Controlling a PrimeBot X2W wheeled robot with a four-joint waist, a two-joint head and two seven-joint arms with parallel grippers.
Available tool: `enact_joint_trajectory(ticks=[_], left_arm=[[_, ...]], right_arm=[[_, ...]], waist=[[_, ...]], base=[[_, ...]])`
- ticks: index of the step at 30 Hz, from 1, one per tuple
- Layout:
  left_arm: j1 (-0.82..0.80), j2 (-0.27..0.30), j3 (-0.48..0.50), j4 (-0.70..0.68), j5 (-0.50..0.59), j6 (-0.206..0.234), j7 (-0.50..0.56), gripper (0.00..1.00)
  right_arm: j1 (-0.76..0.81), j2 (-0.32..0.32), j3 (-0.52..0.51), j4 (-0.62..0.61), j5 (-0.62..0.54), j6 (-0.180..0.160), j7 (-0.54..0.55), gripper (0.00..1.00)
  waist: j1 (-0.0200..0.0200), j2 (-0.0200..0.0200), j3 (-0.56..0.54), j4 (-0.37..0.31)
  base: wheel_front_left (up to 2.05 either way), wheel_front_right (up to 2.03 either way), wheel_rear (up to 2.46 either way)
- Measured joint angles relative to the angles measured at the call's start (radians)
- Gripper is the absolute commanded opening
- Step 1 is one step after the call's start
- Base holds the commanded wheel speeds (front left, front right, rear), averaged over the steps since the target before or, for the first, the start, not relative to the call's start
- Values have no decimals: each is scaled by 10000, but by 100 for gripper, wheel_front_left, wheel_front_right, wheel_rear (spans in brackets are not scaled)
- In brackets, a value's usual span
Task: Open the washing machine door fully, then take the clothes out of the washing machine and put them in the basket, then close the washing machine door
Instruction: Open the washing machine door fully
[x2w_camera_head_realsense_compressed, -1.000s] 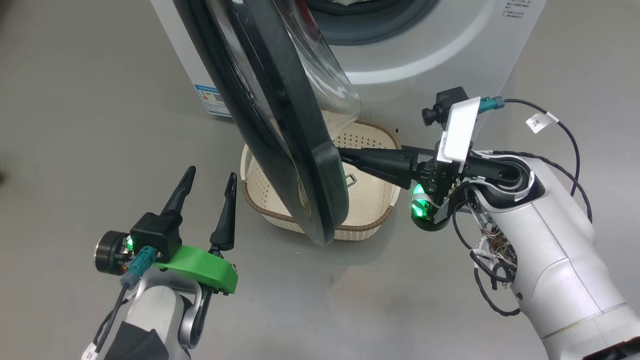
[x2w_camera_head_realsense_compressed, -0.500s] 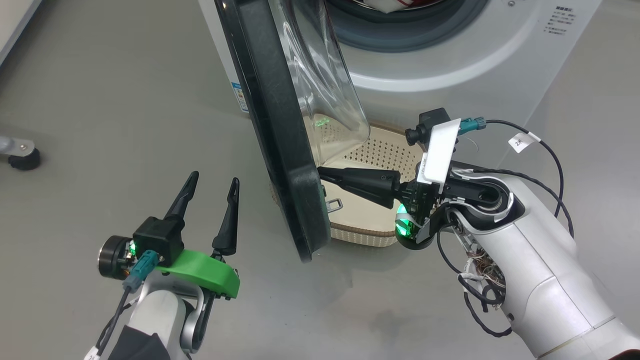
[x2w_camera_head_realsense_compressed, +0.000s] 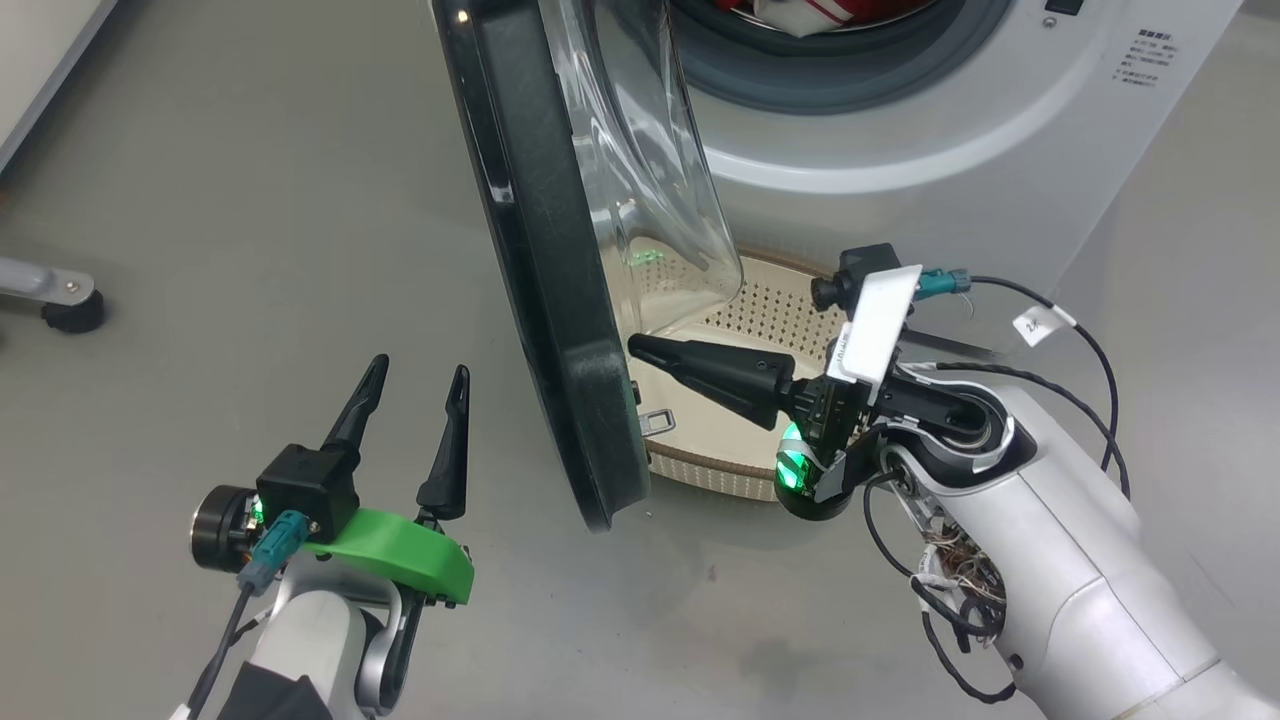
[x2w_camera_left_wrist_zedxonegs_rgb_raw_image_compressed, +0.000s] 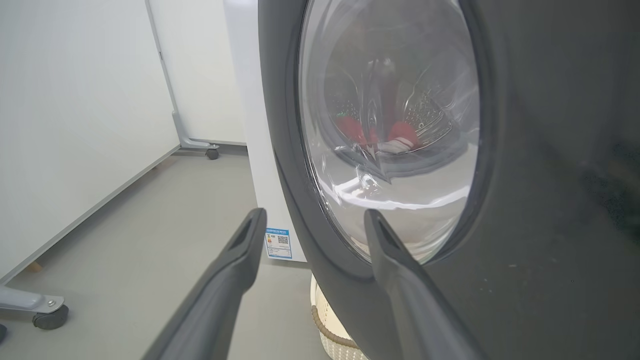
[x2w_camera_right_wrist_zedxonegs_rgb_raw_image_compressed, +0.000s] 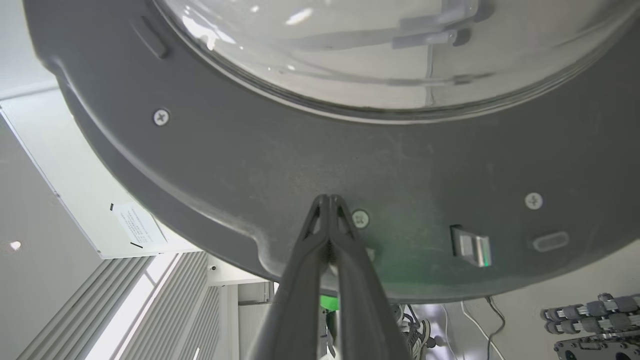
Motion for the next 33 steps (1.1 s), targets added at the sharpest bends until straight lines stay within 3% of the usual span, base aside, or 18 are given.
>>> enact_joint_trajectory(ticks=[7, 8, 9, 10, 11, 22, 33], left_arm=[[89, -4, 50, -19, -2, 33, 0, 100], [94, -8, 67, -19, -2, 38, 0, 100], [97, -8, 79, -17, -2, 82, 0, 100], [102, -8, 88, -17, -2, 90, 0, 100], [110, -8, 86, -15, -2, 90, 0, 100], [299, -12, 113, -8, -13, 119, 0, 100], [309, -13, 161, 17, -15, 130, 0, 100]], right_arm=[[614, 17, -1068, -378, 353, 0, -999, 0], [708, 12, -1254, -447, 374, 0, -1147, 12], [816, 17, -1446, -508, 387, 0, -1333, 40], [932, 17, -1620, -560, 385, 0, -1530, 85], [1062, 15, -1799, -637, 357, 0, -1714, 100], [1871, -92, -3016, -1586, -2109, 0, -4138, 100], [2646, -1444, -2111, -2355, -7091, 0, -7139, 100]], waist=[[0, 0, -96, -94], [0, 0, -120, -112], [0, 0, -147, -132], [0, 0, -178, -153], [0, 0, -209, -174], [0, 0, -353, -327], [1, 0, -472, -385]], base=[[0, 0, 0], [0, 0, 0], [0, 0, 0], [0, 0, 0], [0, 0, 0], [0, 0, 0], [0, 0, 0]])
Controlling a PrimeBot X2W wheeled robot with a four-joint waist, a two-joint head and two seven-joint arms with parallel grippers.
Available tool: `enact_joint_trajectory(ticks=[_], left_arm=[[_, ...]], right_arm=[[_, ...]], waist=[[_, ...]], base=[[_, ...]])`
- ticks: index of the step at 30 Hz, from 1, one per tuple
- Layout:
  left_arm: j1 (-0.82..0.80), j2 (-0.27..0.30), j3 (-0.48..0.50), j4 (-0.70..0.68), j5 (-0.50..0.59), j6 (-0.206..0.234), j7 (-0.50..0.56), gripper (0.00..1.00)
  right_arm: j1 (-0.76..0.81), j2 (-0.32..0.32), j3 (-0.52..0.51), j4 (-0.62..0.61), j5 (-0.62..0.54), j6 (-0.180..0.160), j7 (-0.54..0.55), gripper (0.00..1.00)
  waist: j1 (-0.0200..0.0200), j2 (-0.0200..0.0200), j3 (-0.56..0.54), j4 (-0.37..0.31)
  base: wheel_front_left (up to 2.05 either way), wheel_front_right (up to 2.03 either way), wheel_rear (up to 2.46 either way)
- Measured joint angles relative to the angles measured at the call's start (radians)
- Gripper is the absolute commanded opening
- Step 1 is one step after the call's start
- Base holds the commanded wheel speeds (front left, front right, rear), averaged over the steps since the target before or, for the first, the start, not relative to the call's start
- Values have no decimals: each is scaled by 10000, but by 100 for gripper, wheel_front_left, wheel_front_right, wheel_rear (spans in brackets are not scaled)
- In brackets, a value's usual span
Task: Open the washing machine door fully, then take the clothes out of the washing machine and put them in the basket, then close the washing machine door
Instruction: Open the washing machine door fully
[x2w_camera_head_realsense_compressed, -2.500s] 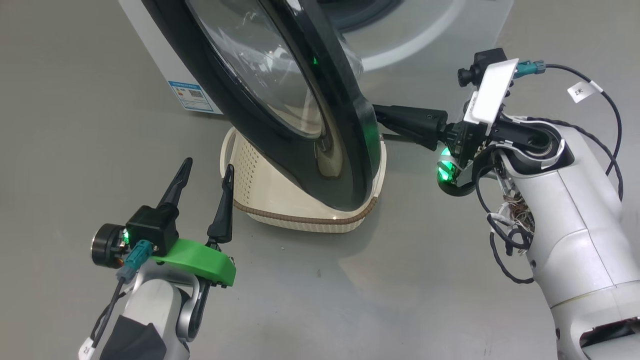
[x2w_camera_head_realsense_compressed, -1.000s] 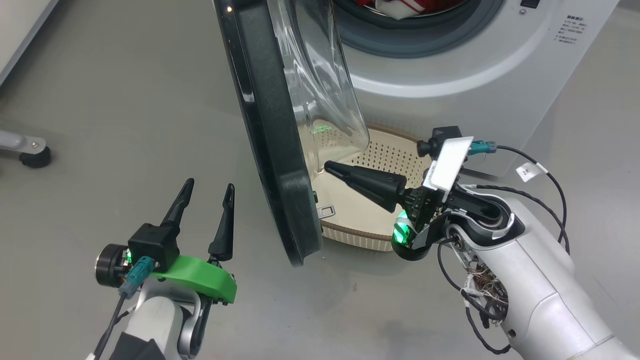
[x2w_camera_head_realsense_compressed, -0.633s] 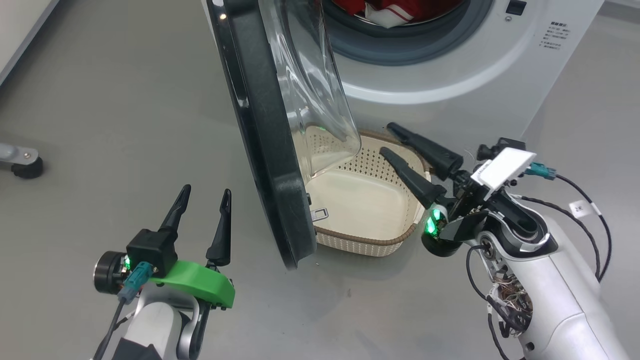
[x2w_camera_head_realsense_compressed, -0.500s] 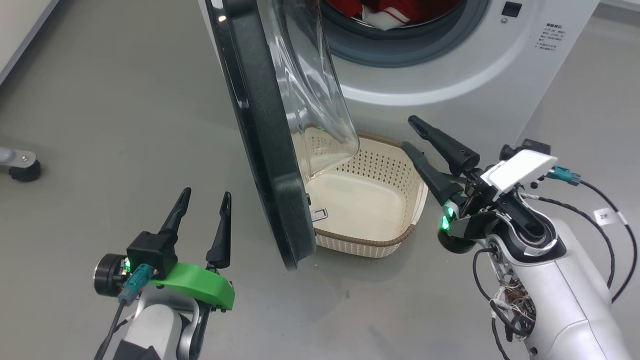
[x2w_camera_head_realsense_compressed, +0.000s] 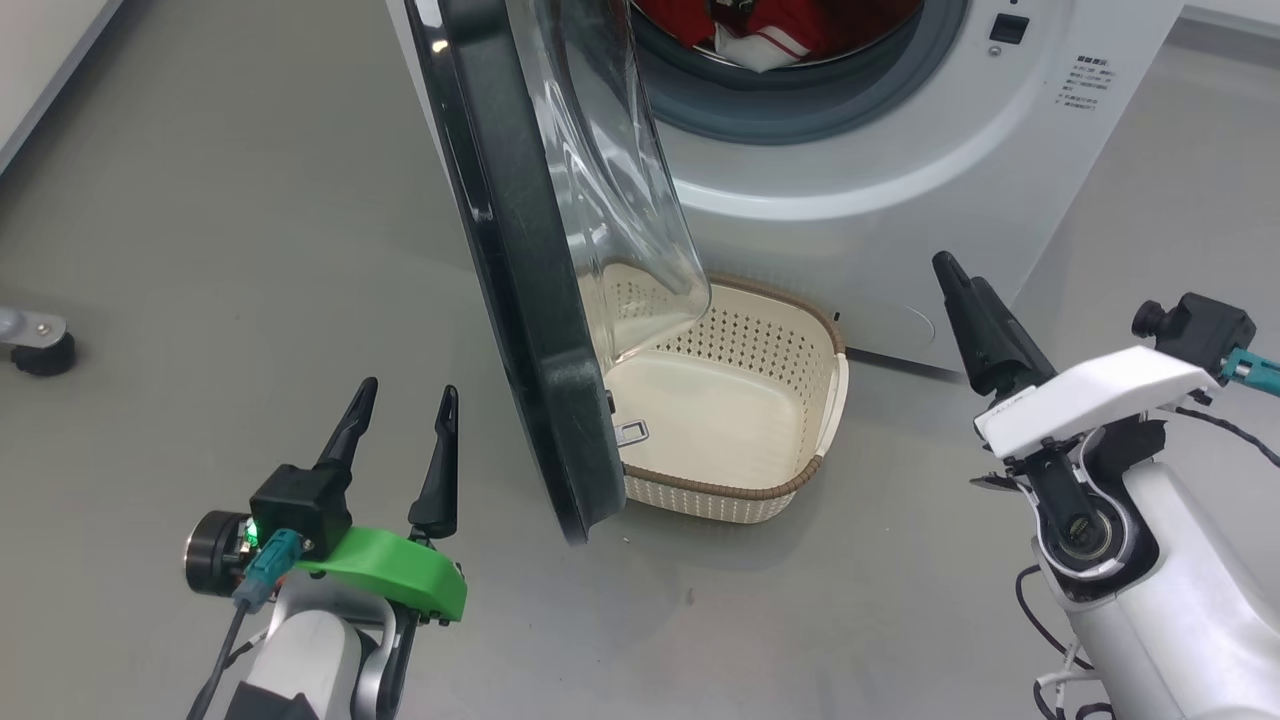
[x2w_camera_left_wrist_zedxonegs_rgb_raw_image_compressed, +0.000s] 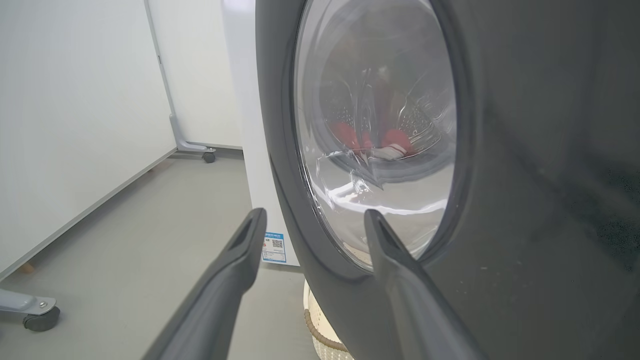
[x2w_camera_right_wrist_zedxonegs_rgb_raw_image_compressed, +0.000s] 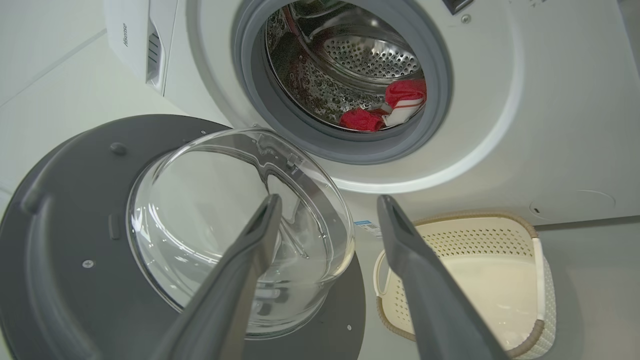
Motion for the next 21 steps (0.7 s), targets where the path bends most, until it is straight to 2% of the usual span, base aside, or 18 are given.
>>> enact_joint_trajectory(ticks=[5, 9, 12, 21], left_arm=[[56, -2, -8, 54, -15, 2, 0, 100], [189, -2, -13, 79, -15, 38, 0, 100], [199, -4, 8, 94, -36, 46, 0, 100], [236, -4, 8, 171, -88, 73, 0, 100]], right_arm=[[321, -506, 456, 104, -1987, 0, -1475, 100], [501, -924, 594, 646, -3634, -33, -2631, 100], [560, -951, 786, 853, -4422, -382, -3223, 100], [569, -1149, 1149, 828, -6939, -1442, -3078, 100]], waist=[[0, 0, -88, -10], [0, 0, -150, -19], [0, 0, -198, -34], [0, 0, -355, -86]], base=[[0, 0, 0], [0, 0, 0], [0, 0, 0], [0, 0, 0]])
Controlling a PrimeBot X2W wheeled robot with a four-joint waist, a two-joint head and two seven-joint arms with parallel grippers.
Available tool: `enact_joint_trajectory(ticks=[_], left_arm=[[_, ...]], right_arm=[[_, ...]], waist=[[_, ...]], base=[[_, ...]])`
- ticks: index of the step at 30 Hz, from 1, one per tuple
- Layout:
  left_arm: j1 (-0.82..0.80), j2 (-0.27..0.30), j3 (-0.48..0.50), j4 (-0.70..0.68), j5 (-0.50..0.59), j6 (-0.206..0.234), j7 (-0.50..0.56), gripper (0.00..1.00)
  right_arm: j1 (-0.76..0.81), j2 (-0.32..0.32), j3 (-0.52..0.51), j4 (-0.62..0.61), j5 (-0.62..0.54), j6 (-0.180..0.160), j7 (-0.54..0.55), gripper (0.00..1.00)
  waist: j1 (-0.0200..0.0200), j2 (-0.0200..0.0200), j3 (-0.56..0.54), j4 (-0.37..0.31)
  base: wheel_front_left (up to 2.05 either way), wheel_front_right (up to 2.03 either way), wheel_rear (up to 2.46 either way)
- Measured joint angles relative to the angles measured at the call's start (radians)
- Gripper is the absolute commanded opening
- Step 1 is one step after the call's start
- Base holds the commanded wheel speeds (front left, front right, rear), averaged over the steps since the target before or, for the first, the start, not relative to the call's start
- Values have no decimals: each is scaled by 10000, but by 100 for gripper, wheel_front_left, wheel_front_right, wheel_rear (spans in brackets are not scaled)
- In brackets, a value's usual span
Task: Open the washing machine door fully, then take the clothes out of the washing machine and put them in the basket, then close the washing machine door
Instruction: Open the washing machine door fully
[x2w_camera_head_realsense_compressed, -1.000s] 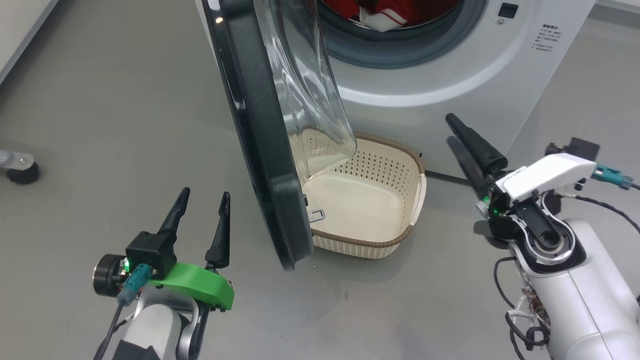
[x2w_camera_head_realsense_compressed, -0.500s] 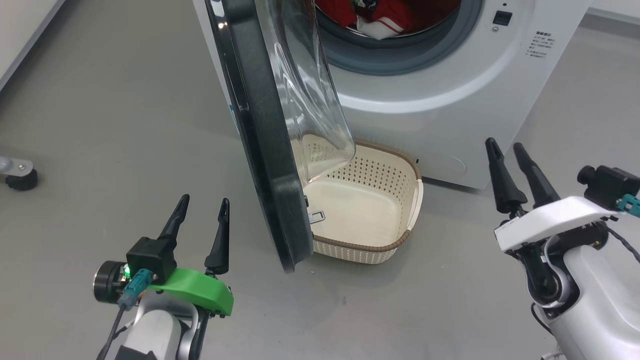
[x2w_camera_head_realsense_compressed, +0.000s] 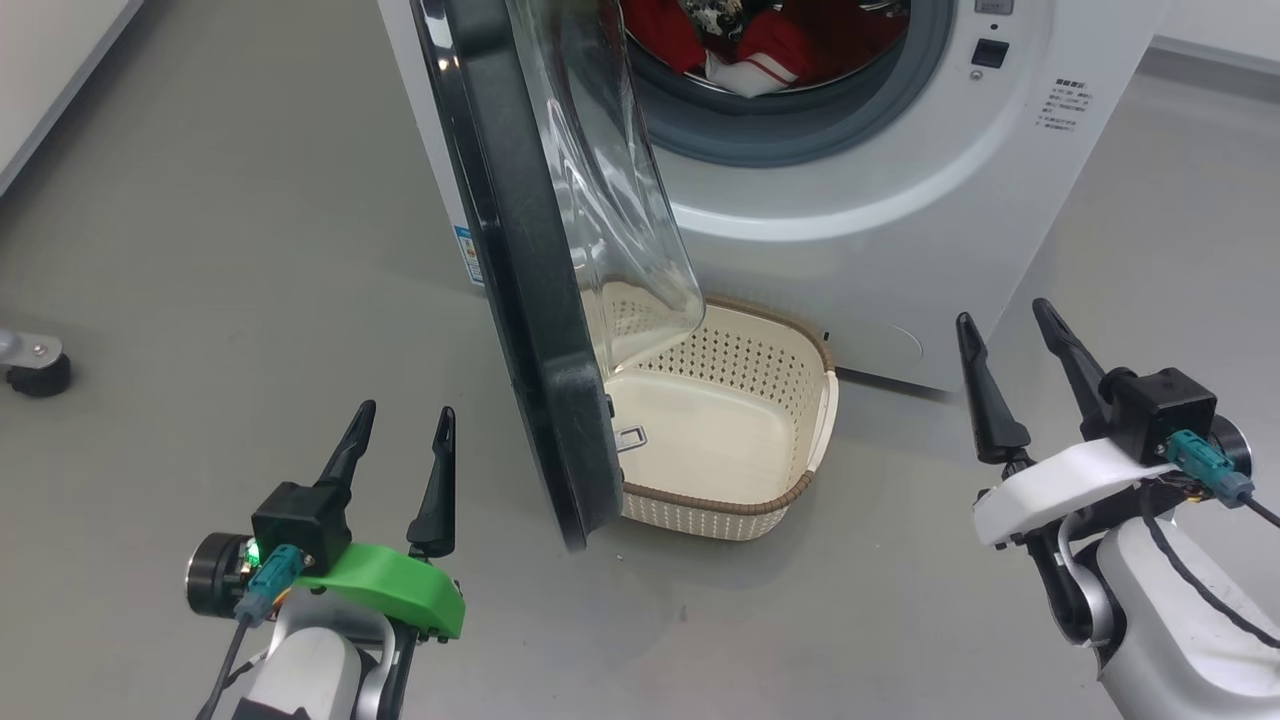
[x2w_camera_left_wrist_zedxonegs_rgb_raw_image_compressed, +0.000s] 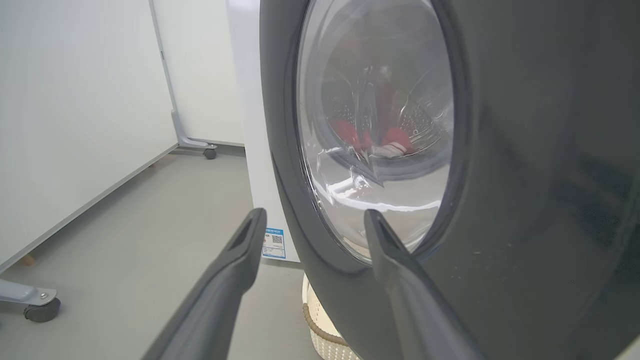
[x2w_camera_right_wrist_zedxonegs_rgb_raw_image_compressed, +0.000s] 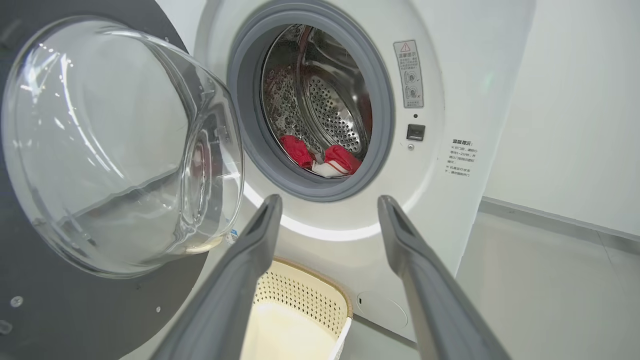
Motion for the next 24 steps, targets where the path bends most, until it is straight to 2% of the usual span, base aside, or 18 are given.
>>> enact_joint_trajectory(ticks=[5, 8, 17, 24], left_arm=[[10, 0, 4, 19, -2, 2, 0, 100], [12, 0, 2, 17, -2, 2, 0, 100], [129, 0, -6, 19, -2, 2, 0, 100], [152, 0, -36, 46, -2, 2, 0, 100]], right_arm=[[8, 157, -240, -330, -842, -454, 50, 100], [124, 316, -405, -410, -1068, -600, 50, 100], [895, 775, -949, -408, -1499, -775, 52, 100], [1154, 1055, -1266, -322, -1628, -784, 52, 100]], waist=[[0, 0, -99, 2], [0, 0, -121, 4], [0, 0, -141, 29], [0, 0, -162, 32]], base=[[0, 0, 0], [0, 0, 0], [0, 0, 0], [0, 0, 0]])
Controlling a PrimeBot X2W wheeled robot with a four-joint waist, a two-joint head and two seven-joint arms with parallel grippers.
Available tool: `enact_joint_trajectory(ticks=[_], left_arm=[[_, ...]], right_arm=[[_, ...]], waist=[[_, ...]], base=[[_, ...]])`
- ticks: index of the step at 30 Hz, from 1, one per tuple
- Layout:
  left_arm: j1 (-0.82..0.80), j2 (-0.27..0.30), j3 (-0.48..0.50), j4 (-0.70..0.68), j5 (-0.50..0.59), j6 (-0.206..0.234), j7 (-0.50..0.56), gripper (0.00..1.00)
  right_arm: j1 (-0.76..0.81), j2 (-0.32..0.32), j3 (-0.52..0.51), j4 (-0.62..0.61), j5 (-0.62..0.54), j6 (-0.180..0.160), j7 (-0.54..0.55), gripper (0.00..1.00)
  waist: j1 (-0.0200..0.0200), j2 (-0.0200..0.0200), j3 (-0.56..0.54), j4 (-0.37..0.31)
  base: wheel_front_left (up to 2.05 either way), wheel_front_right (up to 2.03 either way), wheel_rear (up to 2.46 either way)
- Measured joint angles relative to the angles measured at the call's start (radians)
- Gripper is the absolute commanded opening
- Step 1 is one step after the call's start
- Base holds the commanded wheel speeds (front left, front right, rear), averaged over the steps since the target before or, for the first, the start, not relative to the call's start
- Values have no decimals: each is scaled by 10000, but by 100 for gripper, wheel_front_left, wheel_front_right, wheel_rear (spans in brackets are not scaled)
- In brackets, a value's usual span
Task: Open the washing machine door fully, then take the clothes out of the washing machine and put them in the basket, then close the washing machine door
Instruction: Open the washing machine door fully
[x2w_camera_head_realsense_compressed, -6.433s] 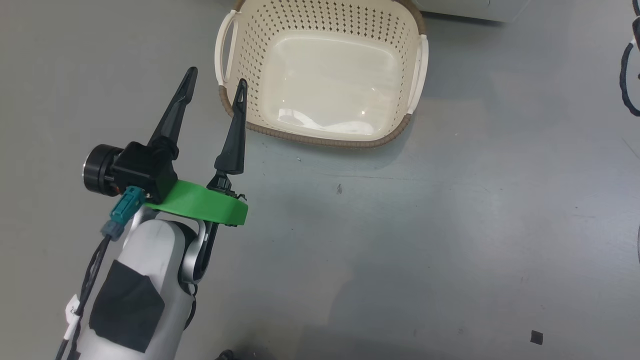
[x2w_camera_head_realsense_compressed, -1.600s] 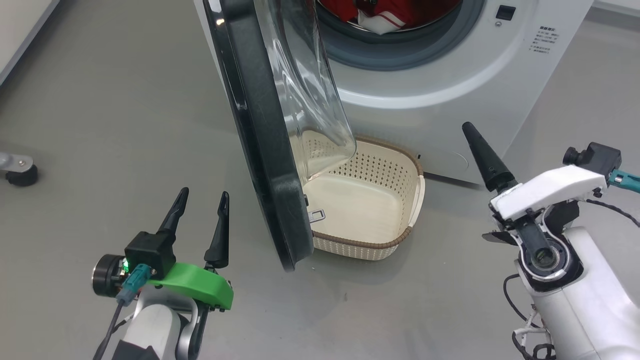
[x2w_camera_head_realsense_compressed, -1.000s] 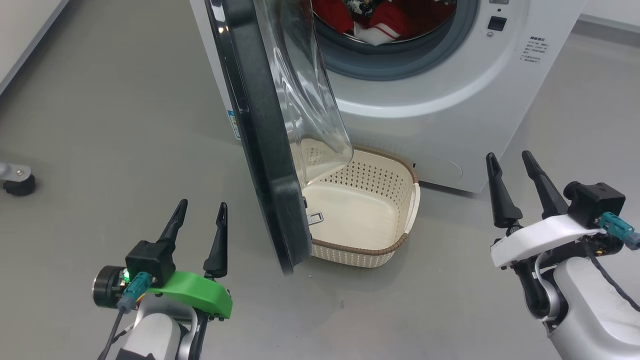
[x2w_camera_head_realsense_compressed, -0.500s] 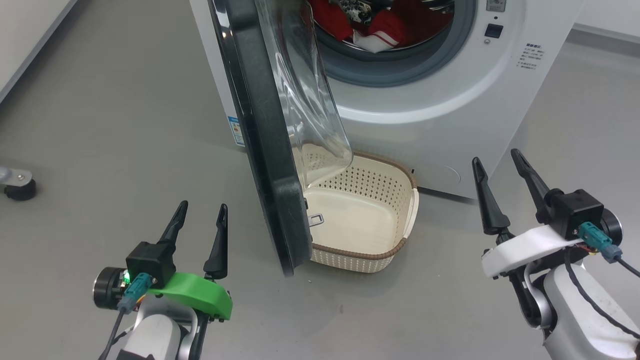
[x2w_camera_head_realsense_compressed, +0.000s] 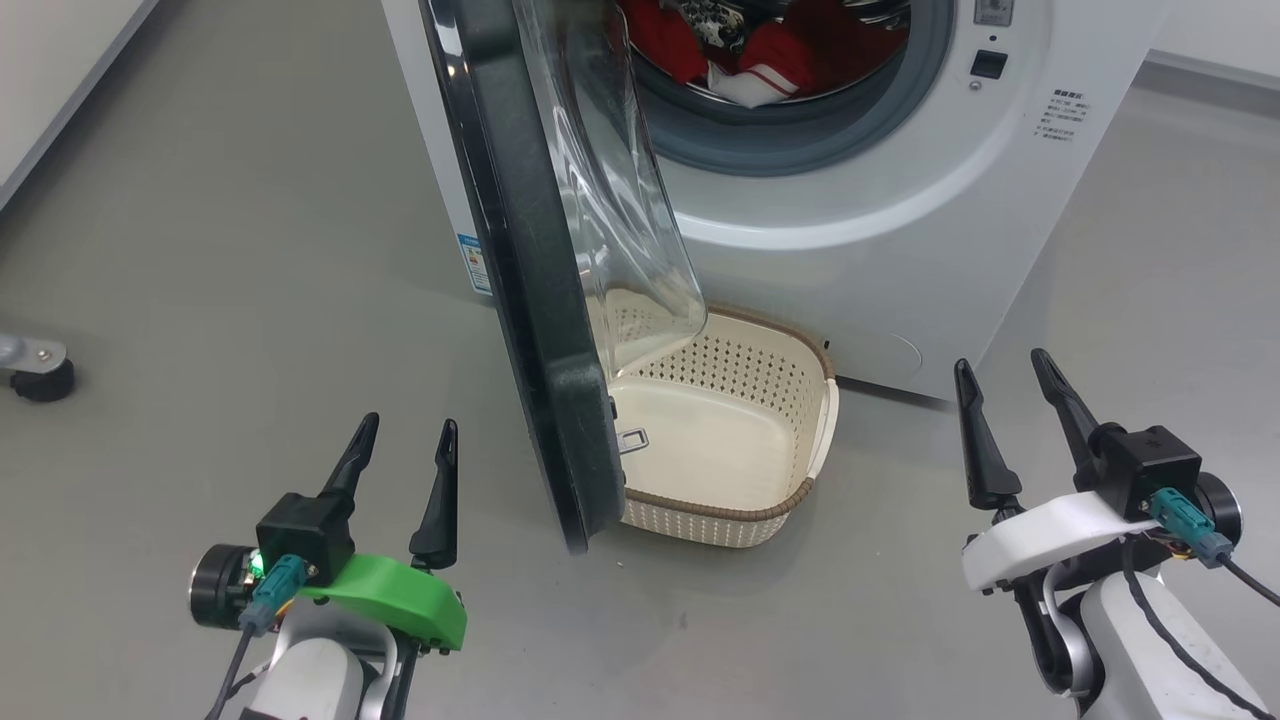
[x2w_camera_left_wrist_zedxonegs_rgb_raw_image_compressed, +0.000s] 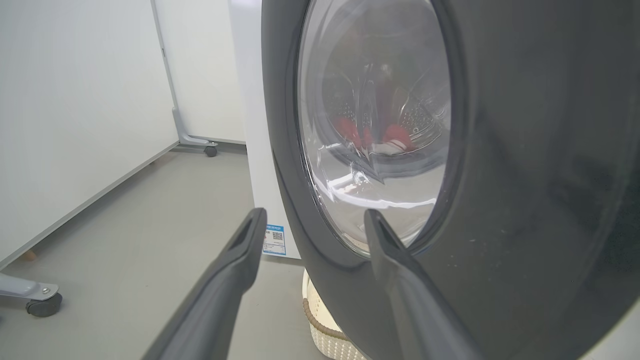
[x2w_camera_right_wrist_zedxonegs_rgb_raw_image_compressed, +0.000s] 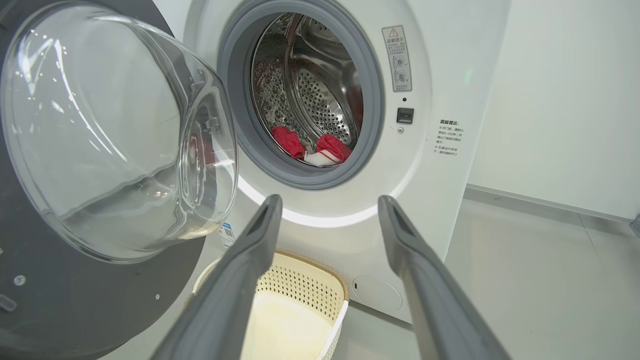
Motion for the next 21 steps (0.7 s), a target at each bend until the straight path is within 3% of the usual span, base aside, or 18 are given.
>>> enact_joint_trajectory(ticks=[20, 21], left_arm=[[8, 0, -65, 35, 2, 0, 0, 100], [8, 0, -69, 35, 2, 0, 0, 84]], right_arm=[[236, 339, -539, 36, -581, 4, 0, 100], [241, 353, -546, 38, -608, 6, 0, 100]], waist=[[0, 0, -46, -7], [0, 0, -45, -6]], base=[[0, 0, 0], [0, 0, 0]])
